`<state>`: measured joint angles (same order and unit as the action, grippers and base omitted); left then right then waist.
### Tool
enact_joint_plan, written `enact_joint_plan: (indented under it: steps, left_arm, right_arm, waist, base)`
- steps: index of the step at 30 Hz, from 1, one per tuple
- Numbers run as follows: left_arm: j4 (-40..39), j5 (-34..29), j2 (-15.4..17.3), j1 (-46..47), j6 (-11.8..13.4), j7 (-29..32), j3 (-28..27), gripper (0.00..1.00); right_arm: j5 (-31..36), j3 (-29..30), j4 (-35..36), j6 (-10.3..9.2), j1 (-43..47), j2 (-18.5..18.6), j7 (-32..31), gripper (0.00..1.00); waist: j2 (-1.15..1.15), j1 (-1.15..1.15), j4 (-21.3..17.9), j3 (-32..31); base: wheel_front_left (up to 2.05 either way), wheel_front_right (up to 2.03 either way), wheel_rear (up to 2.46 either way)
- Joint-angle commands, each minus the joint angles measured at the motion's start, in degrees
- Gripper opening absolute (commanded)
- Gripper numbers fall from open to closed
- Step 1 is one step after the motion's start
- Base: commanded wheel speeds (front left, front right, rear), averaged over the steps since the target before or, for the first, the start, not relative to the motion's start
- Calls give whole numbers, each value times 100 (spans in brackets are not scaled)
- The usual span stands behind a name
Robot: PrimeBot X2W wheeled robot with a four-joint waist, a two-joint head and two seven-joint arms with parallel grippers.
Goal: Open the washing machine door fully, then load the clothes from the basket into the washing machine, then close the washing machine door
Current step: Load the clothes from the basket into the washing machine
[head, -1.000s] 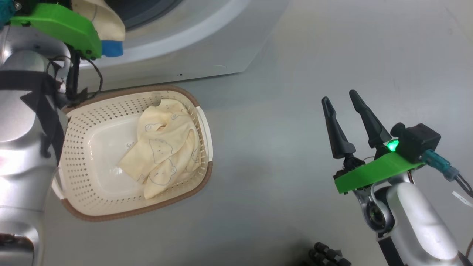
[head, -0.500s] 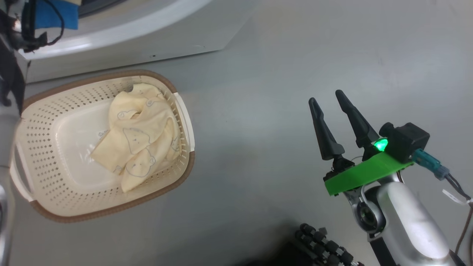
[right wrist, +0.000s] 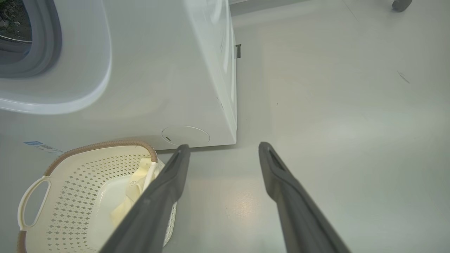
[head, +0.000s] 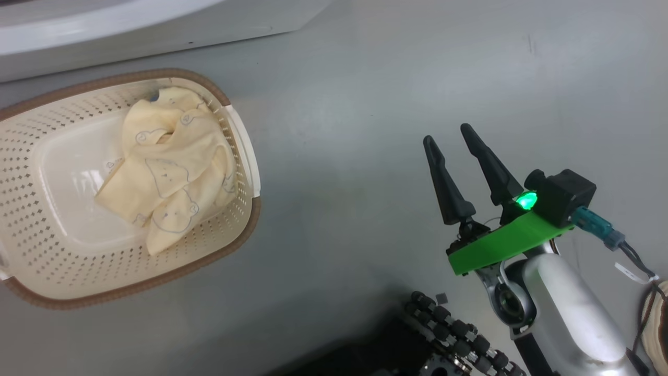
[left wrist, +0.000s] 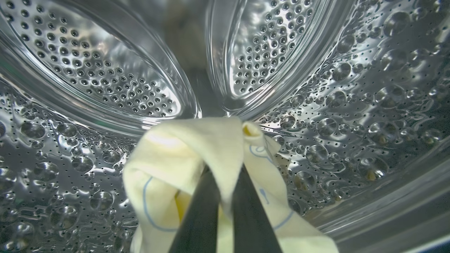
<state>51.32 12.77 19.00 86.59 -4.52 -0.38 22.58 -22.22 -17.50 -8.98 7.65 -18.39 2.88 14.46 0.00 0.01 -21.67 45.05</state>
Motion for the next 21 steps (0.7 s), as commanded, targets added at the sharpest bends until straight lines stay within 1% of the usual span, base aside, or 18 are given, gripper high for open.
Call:
enact_joint_plan:
  steps: [1,6,8,11,14,18,20,21]
  left_arm:
    - [-115,-52,218,405,-20,33,-24,0]
    - [26,-165,231,761,-49,-182,106,0]
    - [15,-309,282,909,-39,-447,215,0]
    - [-26,-476,317,1091,24,-1007,326,0]
    - [-78,-609,323,1226,119,-1307,411,0]
    - [19,-572,288,1238,159,-1396,393,0]
    - [280,-515,273,1220,118,-1307,395,0]
    - [411,-432,231,1205,99,-1254,353,44]
  right_arm:
    - [-53,-123,133,-16,71,6,54,100]
    - [-83,-216,135,-16,42,2,54,100]
    - [-112,-255,143,-16,33,1,54,100]
    - [-151,-303,145,-16,25,1,54,100]
    - [-181,-329,143,-16,29,0,54,100]
    - [-186,-345,117,-16,19,0,54,100]
    - [-185,-358,109,-16,-8,0,54,100]
    - [-182,-351,104,-16,-12,0,54,100]
  waist:
    - [0,-1,-9,113]
    - [0,-1,-48,276]
    - [0,-1,-66,333]
    - [0,-1,-85,378]
    - [0,-1,-81,398]
    - [0,-1,-63,375]
    - [0,-1,-56,364]
    - [0,-1,-37,342]
  base:
    - [0,0,0]
    - [0,0,0]
    - [0,0,0]
    - [0,0,0]
    - [0,0,0]
    - [0,0,0]
    - [0,0,0]
    - [0,0,0]
